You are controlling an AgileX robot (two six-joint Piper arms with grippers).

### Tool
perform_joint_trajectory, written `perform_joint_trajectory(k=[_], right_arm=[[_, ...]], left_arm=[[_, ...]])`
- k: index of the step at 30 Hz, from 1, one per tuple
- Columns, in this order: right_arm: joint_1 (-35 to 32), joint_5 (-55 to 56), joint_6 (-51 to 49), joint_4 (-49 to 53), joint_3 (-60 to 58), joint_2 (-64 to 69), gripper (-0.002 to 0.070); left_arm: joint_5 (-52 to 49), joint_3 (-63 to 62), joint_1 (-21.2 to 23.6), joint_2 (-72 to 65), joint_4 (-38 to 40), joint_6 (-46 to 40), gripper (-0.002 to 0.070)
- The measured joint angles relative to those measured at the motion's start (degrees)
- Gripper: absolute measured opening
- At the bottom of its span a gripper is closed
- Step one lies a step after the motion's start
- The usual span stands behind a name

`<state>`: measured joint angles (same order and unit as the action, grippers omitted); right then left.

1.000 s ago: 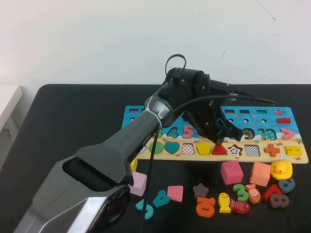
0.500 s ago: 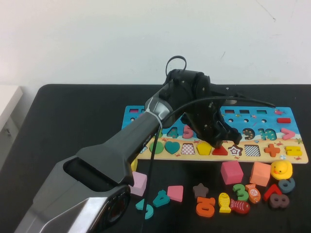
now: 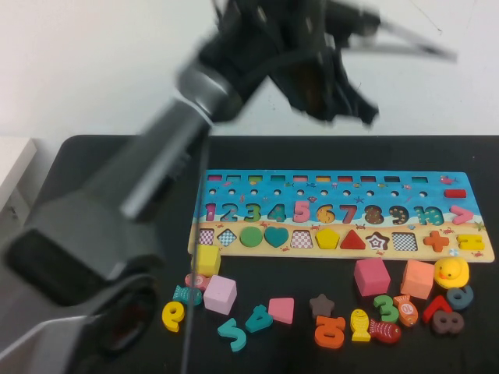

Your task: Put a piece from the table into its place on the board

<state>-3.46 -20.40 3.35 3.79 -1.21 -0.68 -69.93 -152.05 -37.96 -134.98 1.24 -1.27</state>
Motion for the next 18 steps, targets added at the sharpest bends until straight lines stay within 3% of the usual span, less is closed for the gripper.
perform_joint_trajectory(k=[7, 12, 18], right_arm=[[0.0, 0.0, 0.0, 0.0, 0.0, 0.0, 0.0018], [0.0, 0.0, 0.0, 0.0, 0.0, 0.0, 0.0019], [0.0, 0.0, 0.0, 0.0, 0.0, 0.0, 0.0019]], left_arm=[[-1.56, 3.36, 0.0, 13.2, -6.64, 0.25, -0.0001], [-2.15, 12.66, 0.0, 22.97, -14.53, 0.25, -0.0001], [-2.61, 24.71, 0.0, 36.13, -16.37, 0.28, -0.0001]])
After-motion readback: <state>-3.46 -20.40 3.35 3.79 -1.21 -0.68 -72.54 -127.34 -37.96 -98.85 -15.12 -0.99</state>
